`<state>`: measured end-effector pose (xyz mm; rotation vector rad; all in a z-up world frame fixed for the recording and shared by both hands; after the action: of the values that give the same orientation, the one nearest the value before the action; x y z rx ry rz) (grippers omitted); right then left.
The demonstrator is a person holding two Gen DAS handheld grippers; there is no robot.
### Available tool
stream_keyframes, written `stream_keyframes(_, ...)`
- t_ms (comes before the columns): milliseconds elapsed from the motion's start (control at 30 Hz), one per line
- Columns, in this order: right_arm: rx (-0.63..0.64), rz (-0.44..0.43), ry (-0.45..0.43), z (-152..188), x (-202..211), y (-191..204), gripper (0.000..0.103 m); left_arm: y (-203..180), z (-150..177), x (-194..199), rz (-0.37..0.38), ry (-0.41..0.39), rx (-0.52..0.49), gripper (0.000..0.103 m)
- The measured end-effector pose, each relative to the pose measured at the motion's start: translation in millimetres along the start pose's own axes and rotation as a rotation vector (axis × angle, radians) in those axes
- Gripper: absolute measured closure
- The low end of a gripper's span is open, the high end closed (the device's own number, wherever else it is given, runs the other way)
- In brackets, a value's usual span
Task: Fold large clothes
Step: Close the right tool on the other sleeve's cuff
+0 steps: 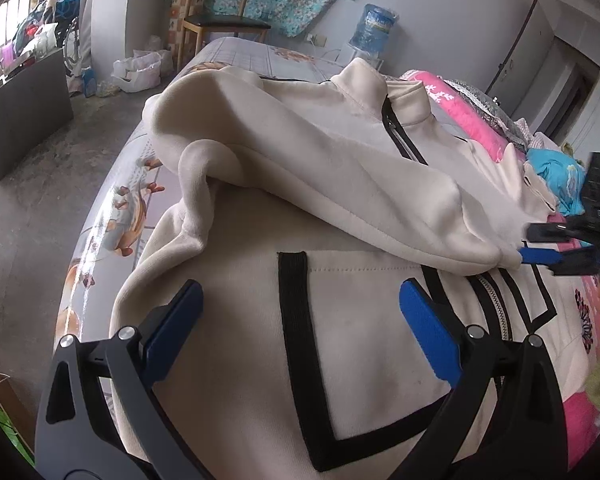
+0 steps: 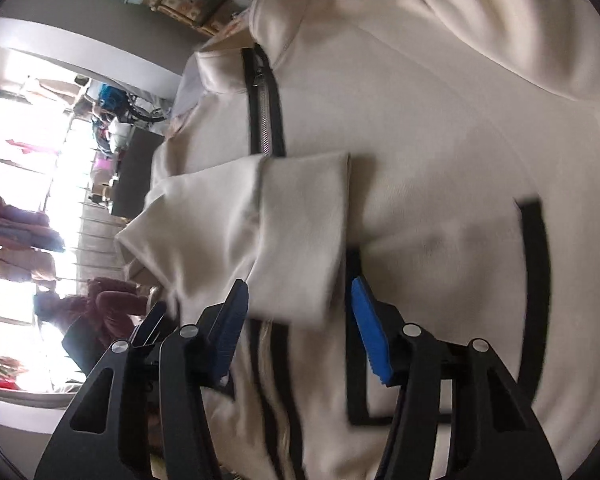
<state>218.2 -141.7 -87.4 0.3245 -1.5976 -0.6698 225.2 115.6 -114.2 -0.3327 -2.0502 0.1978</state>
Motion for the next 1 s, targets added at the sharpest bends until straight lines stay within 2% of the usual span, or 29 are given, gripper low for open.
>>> stream_keyframes(167,0.004,0.039,0.019,-13.4,3.4,9.8,0.05,0.6,0.1,0.5,0.007,-0.002,0.003,0.008)
stream_keyframes(367,0.021,0.147,0.042,-48.2,-33.9,0.3,0.052,2.9,-1.1,3.9,0.014,-0.008,0.024,0.008)
stream_keyframes(400,0.031,0.156,0.048,-48.6,-37.7,0.5,0.062,4.8,-1.9,5.5,0.003,-0.01,0.035,0.008)
stream_keyframes(467,0.074,0.206,0.041,-47.0,-39.1,2.4,0.071,14.0,-6.4,18.8,-0.02,-0.047,0.071,0.008)
stream_keyframes(533,0.118,0.257,0.027,-47.2,-35.3,3.6,0.097,22.9,-11.7,31.6,-0.054,-0.089,0.084,0.008)
stream_keyframes(567,0.129,0.258,0.02,-48.7,-32.8,5.1,0.097,27.5,-14.7,36.1,-0.086,-0.103,0.08,0.01)
stream_keyframes(633,0.177,0.264,-0.027,-54.7,-17.7,17.0,0.098,33.6,-19.6,34.9,-0.156,-0.088,0.059,0.027)
stream_keyframes(667,0.202,0.253,-0.056,-58.5,-8.7,25.4,0.098,37.7,-21.7,30.9,-0.201,-0.066,0.052,0.03)
stream_keyframes(733,0.279,0.214,-0.16,-69.6,27.2,55.1,0.098,43.9,-23.7,23.6,-0.242,-0.034,0.045,0.039)
stream_keyframes(867,0.354,0.193,-0.35,-91.4,94.8,85.5,0.098,55.8,-24.0,7.9,-0.289,0.034,0.051,0.047)
stream_keyframes(933,0.344,0.205,-0.383,-101.4,108.2,80.2,0.098,58.3,-23.9,8.0,-0.31,0.026,0.052,0.049)
stream_keyframes(1000,0.311,0.221,-0.374,-113.7,107.1,60.5,0.098,60.4,-24.7,7.8,-0.32,0.023,0.061,0.051)
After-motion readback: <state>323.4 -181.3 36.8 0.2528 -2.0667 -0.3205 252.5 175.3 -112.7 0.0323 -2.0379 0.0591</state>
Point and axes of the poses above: each gripper's, at about its wrist camera, not at the fingertips, and x roughly against the way its jaws point, y to its left, z to its underside, the point moved 7 cm from there along -x, roughly the way its jaws point, and after that the axes turned 10 degrees about y, right-handed, at the moved point
